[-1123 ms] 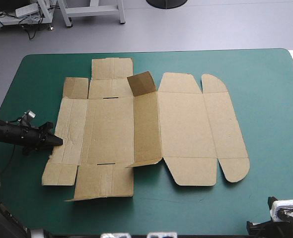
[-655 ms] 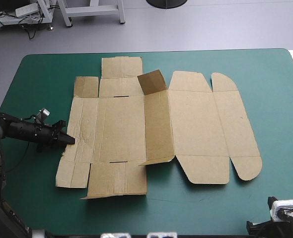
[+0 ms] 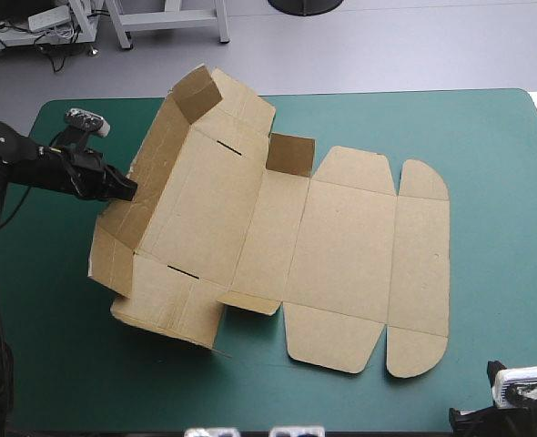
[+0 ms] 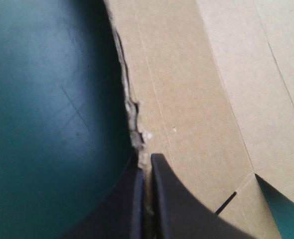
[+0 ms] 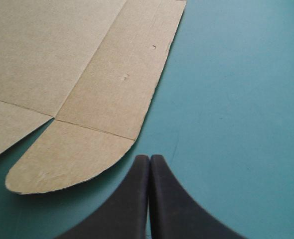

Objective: Fold the box

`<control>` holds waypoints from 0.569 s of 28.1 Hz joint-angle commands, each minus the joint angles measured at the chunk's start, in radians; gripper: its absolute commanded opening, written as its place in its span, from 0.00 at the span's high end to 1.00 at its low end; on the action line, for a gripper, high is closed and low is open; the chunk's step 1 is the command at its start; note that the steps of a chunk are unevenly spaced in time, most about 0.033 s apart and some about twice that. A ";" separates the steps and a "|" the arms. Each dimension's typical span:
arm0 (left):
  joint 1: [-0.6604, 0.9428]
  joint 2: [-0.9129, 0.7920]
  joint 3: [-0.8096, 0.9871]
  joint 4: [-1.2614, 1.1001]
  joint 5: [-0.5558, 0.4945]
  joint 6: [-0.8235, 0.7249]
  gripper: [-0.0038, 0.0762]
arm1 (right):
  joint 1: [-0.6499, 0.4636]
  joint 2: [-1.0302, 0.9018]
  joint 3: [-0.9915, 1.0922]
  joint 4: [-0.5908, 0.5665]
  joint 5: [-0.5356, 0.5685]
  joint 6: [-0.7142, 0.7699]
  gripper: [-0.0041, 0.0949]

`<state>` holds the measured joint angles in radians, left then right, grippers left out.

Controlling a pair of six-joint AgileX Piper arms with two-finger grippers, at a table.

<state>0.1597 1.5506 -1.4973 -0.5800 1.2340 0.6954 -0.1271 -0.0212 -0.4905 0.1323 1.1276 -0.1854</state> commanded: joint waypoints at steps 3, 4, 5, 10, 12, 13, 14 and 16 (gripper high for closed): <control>-0.168 -0.088 -0.151 0.134 0.057 0.085 0.96 | 0.004 0.007 -0.021 0.035 -0.069 -0.031 0.98; -0.198 -0.088 -0.175 0.167 0.057 0.086 0.96 | 0.004 0.007 -0.021 0.035 -0.069 -0.031 0.98; -0.244 -0.088 -0.198 0.201 0.055 0.100 0.96 | 0.004 0.007 -0.021 0.035 -0.067 -0.031 0.98; -0.463 -0.087 -0.298 0.373 0.002 0.175 0.96 | 0.004 0.007 -0.021 0.035 -0.065 -0.037 0.98; -0.530 -0.087 -0.316 0.448 -0.054 0.178 0.96 | 0.004 0.007 -0.021 0.035 -0.065 -0.037 0.98; -0.564 -0.087 -0.322 0.486 -0.087 0.178 0.96 | 0.004 0.007 -0.021 0.037 -0.065 -0.037 0.98; -0.596 -0.087 -0.327 0.525 -0.117 0.180 0.96 | 0.004 0.007 -0.021 0.038 -0.065 -0.037 0.98; -0.646 -0.087 -0.327 0.599 -0.168 0.182 0.96 | 0.004 0.007 -0.021 0.040 -0.065 -0.037 0.98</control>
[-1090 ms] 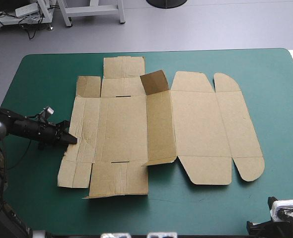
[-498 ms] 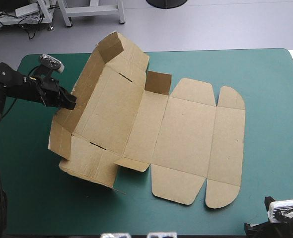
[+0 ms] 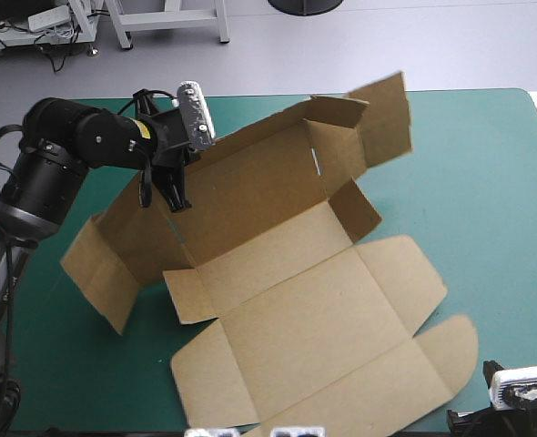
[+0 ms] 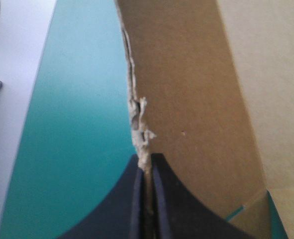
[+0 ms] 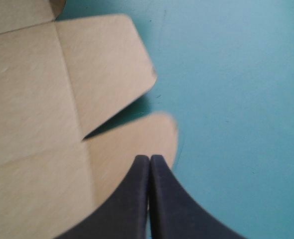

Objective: Fold the box

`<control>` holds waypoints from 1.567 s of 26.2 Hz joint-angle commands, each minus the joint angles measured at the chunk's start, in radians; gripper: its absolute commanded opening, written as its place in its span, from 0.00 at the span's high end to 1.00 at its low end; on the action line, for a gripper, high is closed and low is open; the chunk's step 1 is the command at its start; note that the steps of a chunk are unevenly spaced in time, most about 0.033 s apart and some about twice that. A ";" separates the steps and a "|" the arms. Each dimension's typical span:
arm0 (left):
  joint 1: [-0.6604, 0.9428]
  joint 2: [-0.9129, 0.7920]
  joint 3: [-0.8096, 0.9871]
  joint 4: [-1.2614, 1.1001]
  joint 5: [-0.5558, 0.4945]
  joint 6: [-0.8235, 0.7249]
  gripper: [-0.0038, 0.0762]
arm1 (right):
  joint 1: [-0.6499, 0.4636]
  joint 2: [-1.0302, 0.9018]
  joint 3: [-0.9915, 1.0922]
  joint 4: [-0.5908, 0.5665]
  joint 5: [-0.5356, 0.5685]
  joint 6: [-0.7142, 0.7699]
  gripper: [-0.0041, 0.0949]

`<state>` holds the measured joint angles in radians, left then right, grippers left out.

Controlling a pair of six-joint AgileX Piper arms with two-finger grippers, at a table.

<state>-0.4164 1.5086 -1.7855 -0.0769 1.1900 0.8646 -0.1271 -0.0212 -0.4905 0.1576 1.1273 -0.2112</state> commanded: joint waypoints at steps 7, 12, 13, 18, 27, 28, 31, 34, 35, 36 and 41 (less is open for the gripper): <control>-0.190 -0.043 -0.038 0.211 -0.235 0.057 0.96 | 0.004 0.007 -0.021 0.019 -0.059 -0.027 0.98; -0.245 -0.042 -0.030 0.211 -0.328 0.065 0.97 | 0.004 0.007 -0.071 -0.022 -0.044 -0.040 0.98; -0.256 -0.042 -0.026 0.207 -0.334 0.065 0.97 | 0.004 0.010 -0.107 -0.050 -0.034 -0.028 0.98; -0.265 -0.044 0.098 0.257 -0.429 0.051 0.97 | 0.004 0.046 -0.225 -0.049 0.032 0.019 0.98; -0.359 -0.105 0.332 0.476 -0.565 -0.120 0.97 | 0.004 0.153 -0.382 0.004 0.035 0.068 0.98; -0.371 -0.117 0.365 0.529 -0.591 -0.167 0.97 | 0.004 0.170 -0.409 0.012 0.030 0.069 0.98; -0.391 -0.145 0.458 0.682 -0.654 -0.328 0.97 | 0.004 0.239 -0.490 0.042 0.003 0.080 0.98; -0.396 -0.168 0.561 0.831 -0.699 -0.470 0.97 | 0.004 0.320 -0.577 0.078 -0.018 0.080 0.98; -0.396 -0.177 0.597 0.880 -0.713 -0.513 0.97 | 0.004 0.359 -0.614 0.094 -0.022 0.080 0.98; -0.396 -0.183 0.625 0.916 -0.723 -0.547 0.97 | 0.004 0.388 -0.639 0.102 -0.028 0.080 0.98; -0.396 -0.228 0.777 1.147 -0.798 -0.772 0.97 | 0.004 0.571 -0.775 0.153 -0.059 0.069 0.98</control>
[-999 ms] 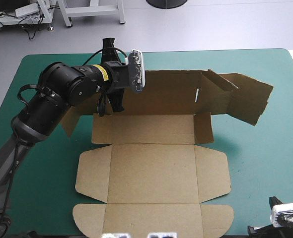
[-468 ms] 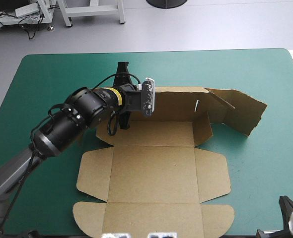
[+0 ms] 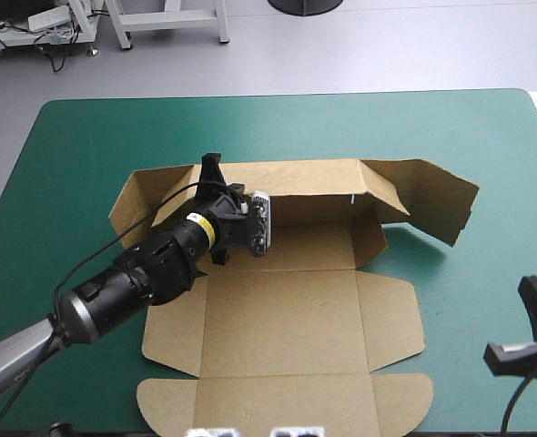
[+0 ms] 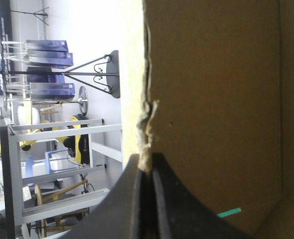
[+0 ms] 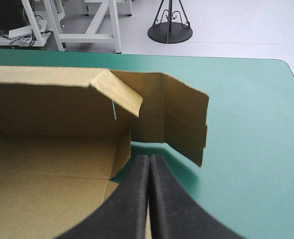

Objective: Fold the box

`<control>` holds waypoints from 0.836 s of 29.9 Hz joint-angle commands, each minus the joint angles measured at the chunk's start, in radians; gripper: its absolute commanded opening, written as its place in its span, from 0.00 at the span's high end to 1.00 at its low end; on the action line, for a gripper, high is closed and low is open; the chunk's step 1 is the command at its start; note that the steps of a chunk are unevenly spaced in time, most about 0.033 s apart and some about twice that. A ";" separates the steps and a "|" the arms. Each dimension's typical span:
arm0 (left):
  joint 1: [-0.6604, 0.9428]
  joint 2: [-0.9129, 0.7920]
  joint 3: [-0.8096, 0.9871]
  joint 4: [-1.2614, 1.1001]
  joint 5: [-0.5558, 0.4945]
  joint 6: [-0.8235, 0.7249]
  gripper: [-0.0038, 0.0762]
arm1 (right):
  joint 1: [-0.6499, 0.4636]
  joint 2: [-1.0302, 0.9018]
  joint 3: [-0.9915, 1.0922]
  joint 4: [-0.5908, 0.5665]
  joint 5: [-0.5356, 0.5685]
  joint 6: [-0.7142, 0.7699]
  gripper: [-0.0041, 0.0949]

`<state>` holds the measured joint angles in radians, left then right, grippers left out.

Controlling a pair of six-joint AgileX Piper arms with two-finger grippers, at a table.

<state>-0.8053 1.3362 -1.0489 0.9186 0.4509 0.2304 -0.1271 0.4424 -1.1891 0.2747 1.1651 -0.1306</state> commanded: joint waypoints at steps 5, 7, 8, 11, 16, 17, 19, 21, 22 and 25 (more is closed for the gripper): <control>-0.007 -0.097 0.114 0.342 -0.081 -0.346 0.97 | 0.004 0.308 -0.192 0.094 -0.117 -0.047 0.98; -0.007 -0.109 0.118 0.400 -0.081 -0.406 0.97 | 0.004 0.388 -0.236 0.122 -0.119 -0.070 0.98; -0.007 -0.116 0.118 0.443 -0.084 -0.439 0.97 | 0.004 0.431 -0.258 0.137 -0.121 -0.078 0.98; -0.007 -0.126 0.118 0.538 -0.091 -0.539 0.97 | 0.004 0.569 -0.319 0.193 -0.126 -0.099 0.98; -0.007 -0.126 0.118 0.589 -0.094 -0.575 0.97 | 0.004 0.802 -0.435 0.317 -0.116 -0.148 0.98; -0.007 -0.126 0.118 0.589 -0.097 -0.575 0.97 | 0.004 0.842 -0.458 0.341 -0.108 -0.160 0.98; -0.007 -0.126 0.118 0.589 -0.102 -0.575 0.97 | 0.004 0.939 -0.516 0.379 -0.080 -0.172 0.98; -0.007 -0.126 0.118 0.589 -0.102 -0.575 0.97 | 0.004 1.021 -0.577 0.395 -0.044 -0.176 0.98; -0.007 -0.126 0.118 0.589 -0.102 -0.575 0.97 | 0.004 1.063 -0.605 0.404 -0.020 -0.178 0.98; -0.007 -0.126 0.118 0.589 -0.102 -0.575 0.97 | 0.004 1.163 -0.655 0.408 0.042 -0.178 0.98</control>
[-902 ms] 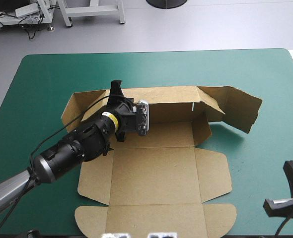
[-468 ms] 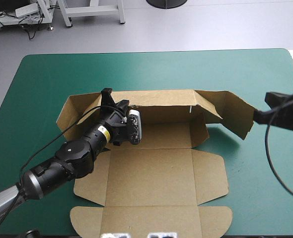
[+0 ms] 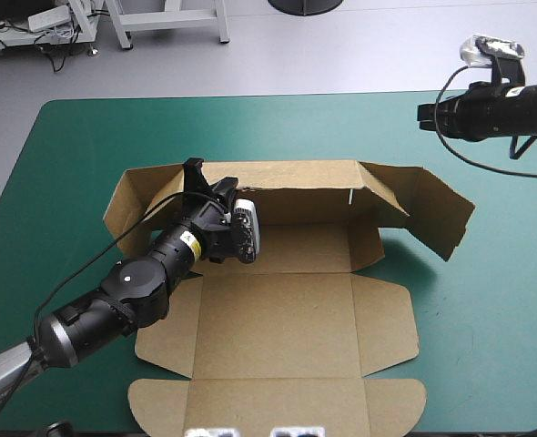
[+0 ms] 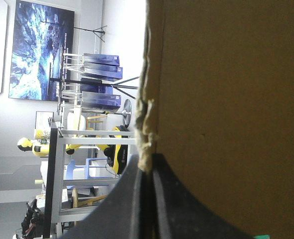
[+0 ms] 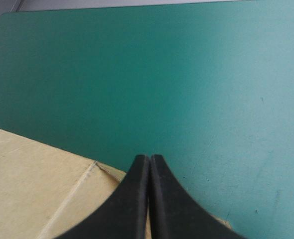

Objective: Fold the box

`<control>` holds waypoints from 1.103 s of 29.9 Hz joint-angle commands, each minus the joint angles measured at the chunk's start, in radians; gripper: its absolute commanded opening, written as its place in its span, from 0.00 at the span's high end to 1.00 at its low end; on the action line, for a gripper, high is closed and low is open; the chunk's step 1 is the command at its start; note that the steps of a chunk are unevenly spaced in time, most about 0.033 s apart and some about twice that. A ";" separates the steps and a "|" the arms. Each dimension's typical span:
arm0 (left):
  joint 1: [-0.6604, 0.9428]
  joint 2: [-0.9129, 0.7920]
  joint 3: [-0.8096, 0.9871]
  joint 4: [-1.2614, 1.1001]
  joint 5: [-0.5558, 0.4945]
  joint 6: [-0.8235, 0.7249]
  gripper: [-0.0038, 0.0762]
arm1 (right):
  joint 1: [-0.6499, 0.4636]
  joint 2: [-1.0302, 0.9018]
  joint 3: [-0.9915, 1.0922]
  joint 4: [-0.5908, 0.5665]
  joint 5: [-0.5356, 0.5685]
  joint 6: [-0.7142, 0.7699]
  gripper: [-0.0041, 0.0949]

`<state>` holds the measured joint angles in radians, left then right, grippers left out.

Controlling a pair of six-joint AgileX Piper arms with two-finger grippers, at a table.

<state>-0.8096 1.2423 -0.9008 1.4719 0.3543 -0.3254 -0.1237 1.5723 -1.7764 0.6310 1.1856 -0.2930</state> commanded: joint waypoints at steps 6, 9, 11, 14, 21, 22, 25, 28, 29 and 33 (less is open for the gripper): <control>-0.003 -0.032 -0.030 0.036 -0.005 -0.019 0.97 | 0.001 0.107 -0.049 0.041 0.071 -0.054 0.98; -0.003 -0.032 -0.030 0.036 -0.005 -0.020 0.97 | 0.001 0.109 -0.016 0.037 0.069 -0.079 0.98; -0.003 -0.032 -0.030 0.036 -0.005 -0.020 0.97 | 0.001 0.109 0.010 0.037 0.067 -0.093 0.98; -0.003 -0.032 -0.030 0.036 -0.007 -0.040 0.97 | 0.001 0.109 0.065 0.039 0.070 -0.119 0.98; -0.003 -0.032 -0.030 0.036 -0.009 -0.061 0.97 | 0.003 0.079 0.207 0.076 0.072 -0.194 0.98; -0.003 -0.032 -0.030 0.036 -0.009 -0.061 0.97 | 0.003 0.067 0.226 0.076 0.072 -0.204 0.98; -0.003 -0.032 -0.030 0.036 -0.015 -0.061 0.97 | 0.003 0.024 0.279 0.076 0.072 -0.247 0.98; -0.003 -0.027 -0.030 0.036 -0.030 -0.061 0.97 | 0.003 -0.021 0.338 0.092 0.072 -0.289 0.98; -0.003 -0.027 -0.030 0.036 -0.036 -0.061 0.97 | 0.003 -0.035 0.356 0.103 0.072 -0.302 0.98; -0.003 -0.002 -0.026 0.036 -0.046 -0.061 0.97 | 0.003 -0.102 0.470 0.147 0.023 -0.366 0.98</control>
<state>-0.8096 1.2502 -0.9008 1.4762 0.3173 -0.3675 -0.1196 1.5478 -1.3441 0.7068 1.2251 -0.6081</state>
